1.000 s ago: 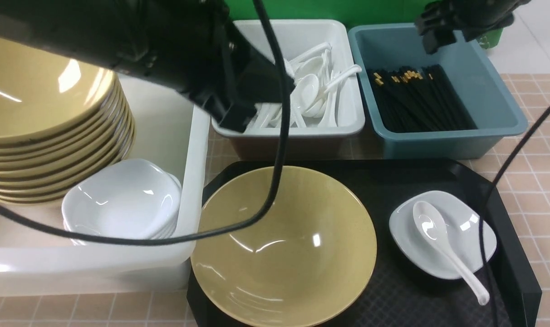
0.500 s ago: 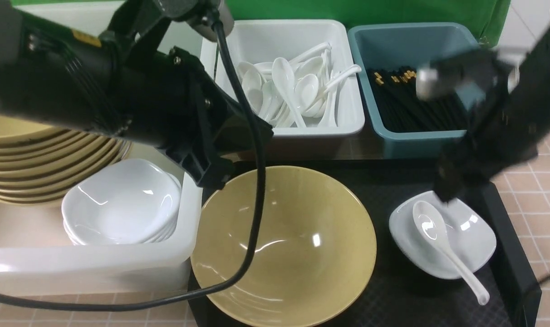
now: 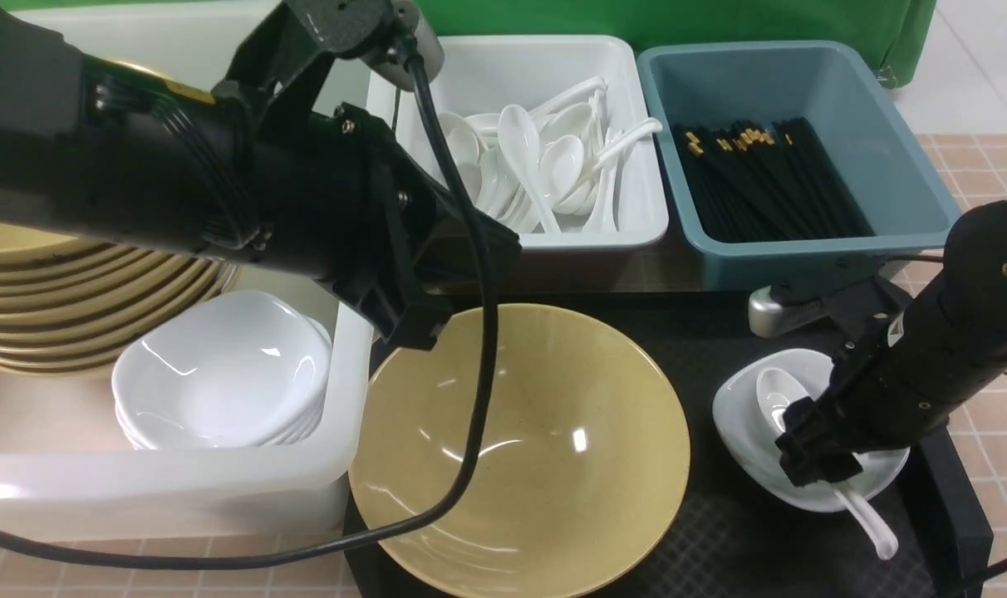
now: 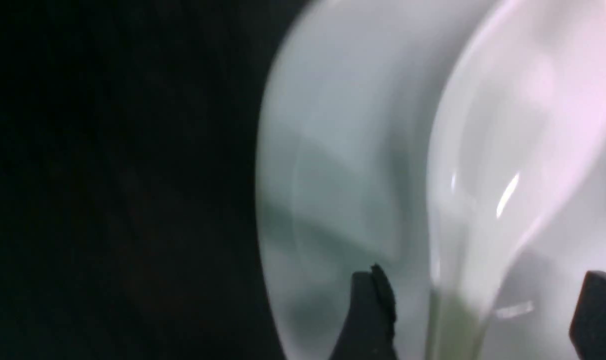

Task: On brown table put chopsticks spoon bowls plates into blue grey white boxes.
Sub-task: 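Reach down and grasp the white spoon resting in the bowl with the right gripper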

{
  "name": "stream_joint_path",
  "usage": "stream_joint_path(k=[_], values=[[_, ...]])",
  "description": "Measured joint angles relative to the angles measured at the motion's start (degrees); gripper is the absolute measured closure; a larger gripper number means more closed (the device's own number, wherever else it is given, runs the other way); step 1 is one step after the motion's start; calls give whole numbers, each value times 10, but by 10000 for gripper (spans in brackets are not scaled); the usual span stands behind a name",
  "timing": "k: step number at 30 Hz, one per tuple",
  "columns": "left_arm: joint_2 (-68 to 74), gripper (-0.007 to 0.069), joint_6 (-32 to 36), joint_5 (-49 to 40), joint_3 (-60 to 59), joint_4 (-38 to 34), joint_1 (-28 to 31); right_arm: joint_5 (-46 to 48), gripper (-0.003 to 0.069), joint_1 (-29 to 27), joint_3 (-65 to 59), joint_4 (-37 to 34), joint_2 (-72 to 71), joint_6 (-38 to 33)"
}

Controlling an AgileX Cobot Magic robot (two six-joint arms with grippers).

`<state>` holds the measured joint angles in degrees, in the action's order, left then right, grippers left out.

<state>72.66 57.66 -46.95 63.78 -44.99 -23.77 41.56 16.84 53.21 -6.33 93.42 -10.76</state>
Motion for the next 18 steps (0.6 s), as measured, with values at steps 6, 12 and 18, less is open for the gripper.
stream_joint_path(k=[6, 12, 18], values=[[1, 622, 0, 0, 0, 0, 0, -10, 209, 9, 0, -3, 19, 11], [1, 622, 0, 0, 0, 0, 0, -10, 398, 10, 0, -3, 29, 20], [-22, 622, -13, -16, 0, 24, 11, 24, 419, 10, 34, -2, 22, 20]])
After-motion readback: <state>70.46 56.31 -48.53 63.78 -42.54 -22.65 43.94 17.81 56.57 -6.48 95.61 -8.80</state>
